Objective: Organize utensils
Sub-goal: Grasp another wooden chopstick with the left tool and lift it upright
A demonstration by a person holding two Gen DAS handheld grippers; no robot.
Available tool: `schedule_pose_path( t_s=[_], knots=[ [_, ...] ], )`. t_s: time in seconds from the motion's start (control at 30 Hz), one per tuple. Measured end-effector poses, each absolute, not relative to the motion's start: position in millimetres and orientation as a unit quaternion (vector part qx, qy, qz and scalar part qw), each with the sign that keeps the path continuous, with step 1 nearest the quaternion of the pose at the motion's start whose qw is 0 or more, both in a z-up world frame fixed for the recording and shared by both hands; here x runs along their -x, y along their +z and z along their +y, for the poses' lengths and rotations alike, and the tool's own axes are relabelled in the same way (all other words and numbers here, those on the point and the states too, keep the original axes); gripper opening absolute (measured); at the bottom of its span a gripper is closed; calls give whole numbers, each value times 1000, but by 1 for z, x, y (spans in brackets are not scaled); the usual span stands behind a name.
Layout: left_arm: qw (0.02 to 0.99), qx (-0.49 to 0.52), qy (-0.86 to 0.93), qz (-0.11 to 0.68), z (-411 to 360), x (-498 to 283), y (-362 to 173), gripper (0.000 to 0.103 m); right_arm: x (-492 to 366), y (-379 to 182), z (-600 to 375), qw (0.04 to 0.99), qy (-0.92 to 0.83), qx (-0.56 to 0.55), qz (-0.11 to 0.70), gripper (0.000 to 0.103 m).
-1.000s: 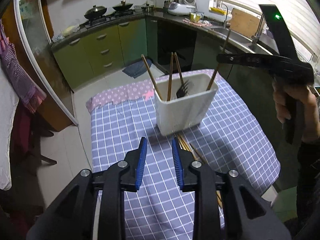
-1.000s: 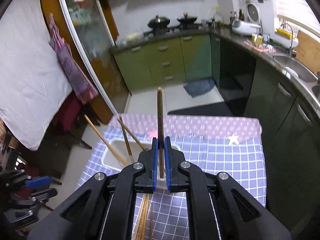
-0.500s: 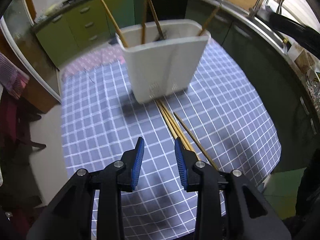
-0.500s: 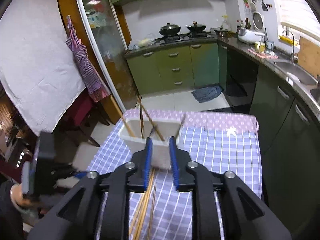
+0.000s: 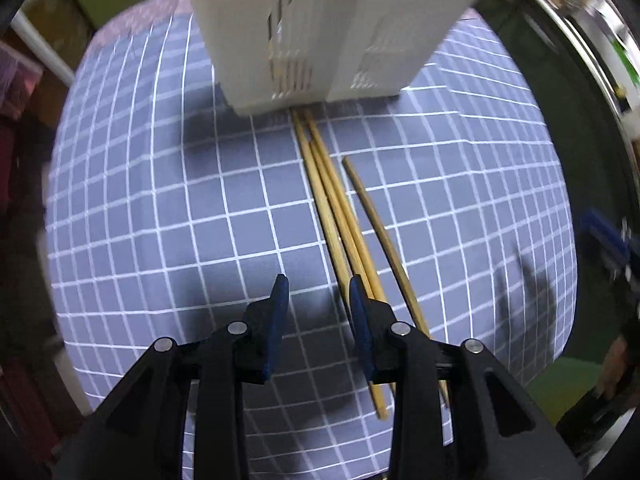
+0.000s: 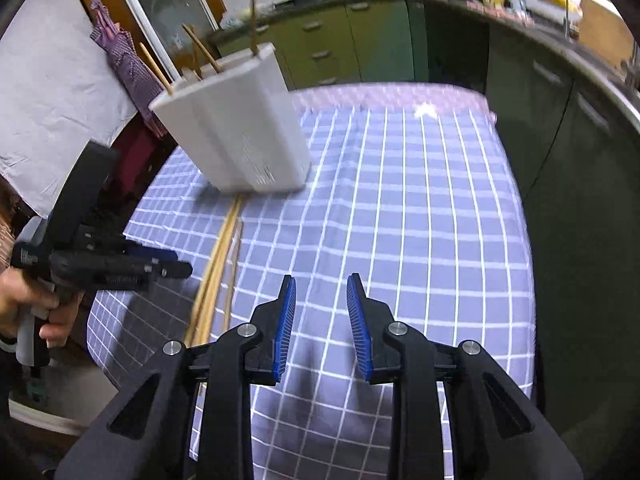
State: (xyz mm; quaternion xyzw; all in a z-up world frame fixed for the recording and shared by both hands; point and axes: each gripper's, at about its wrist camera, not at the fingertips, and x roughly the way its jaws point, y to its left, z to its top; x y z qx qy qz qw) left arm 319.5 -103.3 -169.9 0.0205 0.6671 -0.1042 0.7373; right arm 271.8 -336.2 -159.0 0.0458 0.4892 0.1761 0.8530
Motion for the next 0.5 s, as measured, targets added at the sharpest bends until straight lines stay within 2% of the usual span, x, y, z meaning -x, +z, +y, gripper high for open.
schedule_pose_path(
  t_s=[0.5],
  knots=[
    [728,-22,-67,682,-123,-340,-191,30,-271,-170,-335,841,201,-62,498,30]
  ],
)
